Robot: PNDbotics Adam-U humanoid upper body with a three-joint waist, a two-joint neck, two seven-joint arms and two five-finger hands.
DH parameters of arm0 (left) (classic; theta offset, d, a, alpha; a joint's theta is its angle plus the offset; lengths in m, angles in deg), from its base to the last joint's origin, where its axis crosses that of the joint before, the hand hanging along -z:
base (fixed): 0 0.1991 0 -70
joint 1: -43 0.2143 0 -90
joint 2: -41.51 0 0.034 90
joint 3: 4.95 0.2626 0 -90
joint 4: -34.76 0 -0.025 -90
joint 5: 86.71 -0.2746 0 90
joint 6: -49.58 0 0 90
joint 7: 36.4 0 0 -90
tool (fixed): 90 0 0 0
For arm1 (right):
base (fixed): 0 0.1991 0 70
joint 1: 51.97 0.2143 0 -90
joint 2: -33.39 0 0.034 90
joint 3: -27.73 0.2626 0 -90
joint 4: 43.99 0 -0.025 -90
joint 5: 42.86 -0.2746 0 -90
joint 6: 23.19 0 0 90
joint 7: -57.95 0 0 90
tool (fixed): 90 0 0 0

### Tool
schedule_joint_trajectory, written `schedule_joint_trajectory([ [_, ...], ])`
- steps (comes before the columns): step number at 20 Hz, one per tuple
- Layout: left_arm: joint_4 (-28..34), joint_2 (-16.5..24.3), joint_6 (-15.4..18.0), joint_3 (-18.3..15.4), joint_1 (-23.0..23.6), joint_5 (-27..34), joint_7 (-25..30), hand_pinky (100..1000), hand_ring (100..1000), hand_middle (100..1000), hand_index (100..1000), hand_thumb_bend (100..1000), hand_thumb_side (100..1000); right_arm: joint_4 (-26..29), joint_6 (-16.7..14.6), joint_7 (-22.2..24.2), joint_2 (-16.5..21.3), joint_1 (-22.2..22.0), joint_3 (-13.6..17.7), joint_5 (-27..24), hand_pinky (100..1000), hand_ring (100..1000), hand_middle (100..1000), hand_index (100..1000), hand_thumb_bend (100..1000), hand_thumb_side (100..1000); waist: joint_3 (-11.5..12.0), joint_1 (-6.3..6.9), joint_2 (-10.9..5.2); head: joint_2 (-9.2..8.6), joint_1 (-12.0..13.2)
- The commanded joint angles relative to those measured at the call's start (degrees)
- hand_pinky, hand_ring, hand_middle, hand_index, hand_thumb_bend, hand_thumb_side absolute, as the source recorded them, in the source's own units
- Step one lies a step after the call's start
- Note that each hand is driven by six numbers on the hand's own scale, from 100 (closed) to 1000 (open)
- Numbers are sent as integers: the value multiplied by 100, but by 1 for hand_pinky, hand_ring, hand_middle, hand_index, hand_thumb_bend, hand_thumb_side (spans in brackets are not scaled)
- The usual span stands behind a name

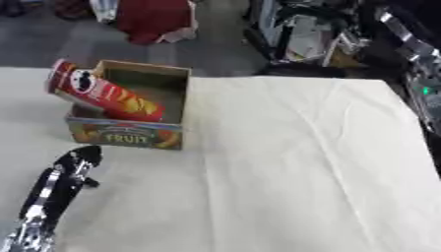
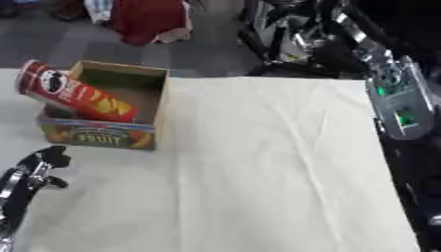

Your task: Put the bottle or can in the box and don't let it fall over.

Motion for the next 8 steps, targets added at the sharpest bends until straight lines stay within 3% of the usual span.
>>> schedule_joint_trajectory([
  [1, 142, 32, 35, -40, -30, -33, 0, 552, 775, 667, 824, 579, 855, 63, -46, -322, -309, -243, 199, -76, 463, 588, 773, 961, 100, 738, 3, 23, -59, 135, 90],
  [3, 149, 32, 48, -47, -18, -42, -3, 552, 775, 667, 824, 579, 854, 130, -57, -524, -437, -571, 185, -49, 463, 589, 779, 953, 100, 715, 1, 32, -77, 234, 114],
  [4, 147, 34, 50, -46, -7, -46, -4, 552, 775, 668, 825, 578, 854, 182, -62, -626, -480, -738, 154, -24, 463, 589, 779, 952, 100, 753, -13, 40, -88, 280, 120],
  [8, 133, 27, 61, -21, 79, -51, 31, 552, 775, 669, 825, 577, 853, 452, -77, -1029, -554, -1392, 13, 112, 460, 585, 774, 943, 100, 761, -30, 64, -112, 420, 45],
])
